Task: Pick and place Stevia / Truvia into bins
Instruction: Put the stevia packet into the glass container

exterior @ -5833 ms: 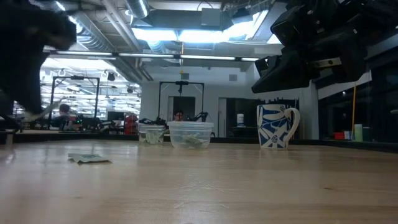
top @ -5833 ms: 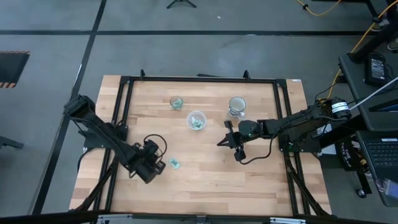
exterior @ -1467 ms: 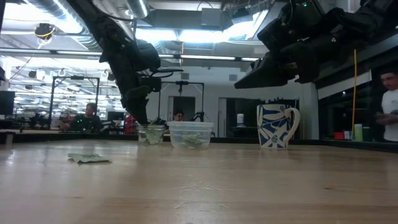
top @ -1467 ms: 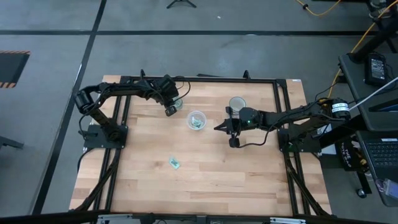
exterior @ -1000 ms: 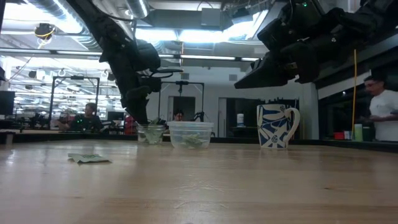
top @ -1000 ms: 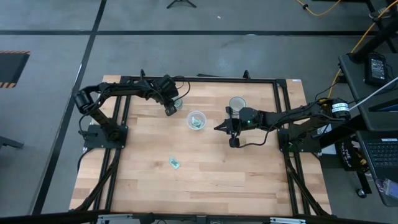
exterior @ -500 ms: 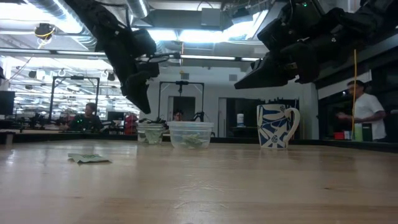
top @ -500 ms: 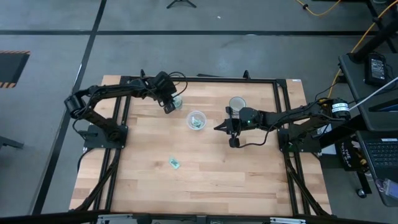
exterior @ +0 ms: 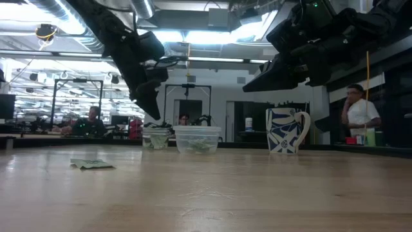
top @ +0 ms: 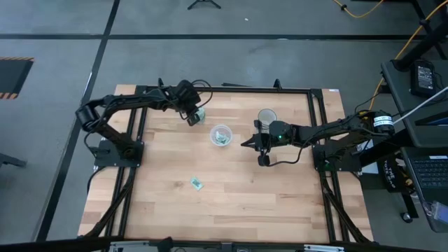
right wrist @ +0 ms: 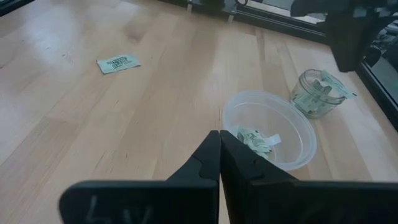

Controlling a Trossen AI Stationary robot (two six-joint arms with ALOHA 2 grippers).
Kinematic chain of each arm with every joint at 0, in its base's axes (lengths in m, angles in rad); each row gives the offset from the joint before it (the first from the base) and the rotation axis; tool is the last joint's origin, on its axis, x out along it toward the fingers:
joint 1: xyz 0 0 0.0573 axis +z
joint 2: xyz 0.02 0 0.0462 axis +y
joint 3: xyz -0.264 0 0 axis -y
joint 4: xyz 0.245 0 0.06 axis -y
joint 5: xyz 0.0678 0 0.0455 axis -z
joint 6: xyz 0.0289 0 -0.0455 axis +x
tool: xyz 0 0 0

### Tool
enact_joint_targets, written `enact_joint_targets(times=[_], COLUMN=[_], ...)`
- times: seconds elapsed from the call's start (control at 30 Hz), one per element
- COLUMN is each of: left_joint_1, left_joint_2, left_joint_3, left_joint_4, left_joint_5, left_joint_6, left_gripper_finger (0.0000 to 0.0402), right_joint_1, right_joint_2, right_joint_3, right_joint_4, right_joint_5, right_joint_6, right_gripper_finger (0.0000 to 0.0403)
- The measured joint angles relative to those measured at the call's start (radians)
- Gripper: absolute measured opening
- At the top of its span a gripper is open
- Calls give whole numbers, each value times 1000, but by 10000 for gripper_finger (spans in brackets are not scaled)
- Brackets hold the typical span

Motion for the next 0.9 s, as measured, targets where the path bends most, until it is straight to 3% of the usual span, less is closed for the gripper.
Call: enact_joint_targets(times=[0.4, 0.9], left_joint_1=[0, -2], left_joint_2=[26, 101], left_joint_3=[0, 0], left_joint_4=[-5, -14], left_joint_5=[-19, 12], left_joint_6=[10, 18], left_gripper_finger=[3, 1], right_joint_1=[0, 0], right_joint_2=[0, 0], right_joint_3=[0, 0], right_joint_4=[0, 0], right_joint_5=[0, 0], right_joint_6=[0, 1], right_gripper_finger=[6, 6])
